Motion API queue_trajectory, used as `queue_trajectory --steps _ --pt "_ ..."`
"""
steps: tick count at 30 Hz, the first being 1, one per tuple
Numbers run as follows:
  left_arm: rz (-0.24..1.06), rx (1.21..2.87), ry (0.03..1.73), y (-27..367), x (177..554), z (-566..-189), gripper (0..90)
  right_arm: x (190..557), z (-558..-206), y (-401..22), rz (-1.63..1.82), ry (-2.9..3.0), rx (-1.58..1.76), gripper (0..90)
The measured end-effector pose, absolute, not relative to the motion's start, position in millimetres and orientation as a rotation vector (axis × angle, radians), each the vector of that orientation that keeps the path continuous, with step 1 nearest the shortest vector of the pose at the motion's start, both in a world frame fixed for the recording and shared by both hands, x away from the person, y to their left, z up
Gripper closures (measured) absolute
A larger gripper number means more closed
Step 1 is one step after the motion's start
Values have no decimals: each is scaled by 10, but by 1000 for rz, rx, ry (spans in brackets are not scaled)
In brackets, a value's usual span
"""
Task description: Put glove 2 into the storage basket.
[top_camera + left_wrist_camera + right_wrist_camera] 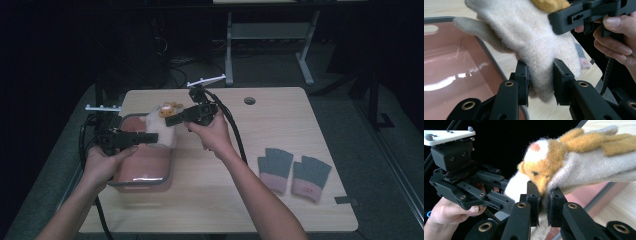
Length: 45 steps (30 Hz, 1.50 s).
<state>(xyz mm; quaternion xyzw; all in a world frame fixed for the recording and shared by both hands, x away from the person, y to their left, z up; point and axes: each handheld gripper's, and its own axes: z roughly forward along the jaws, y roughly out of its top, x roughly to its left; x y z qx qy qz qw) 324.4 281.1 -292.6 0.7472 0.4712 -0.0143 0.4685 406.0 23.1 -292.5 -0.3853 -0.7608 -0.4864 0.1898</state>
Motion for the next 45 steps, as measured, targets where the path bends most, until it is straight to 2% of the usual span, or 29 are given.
queue_trajectory --steps 31,45 --pt "-38 1806 1298 3375 3209 -3193 695 4271 -3332 884 -1275 -2041 -1009 821" --pt "-66 1855 1360 3408 3232 -3500 706 4291 -3757 992 -1205 -2005 -1058 818"
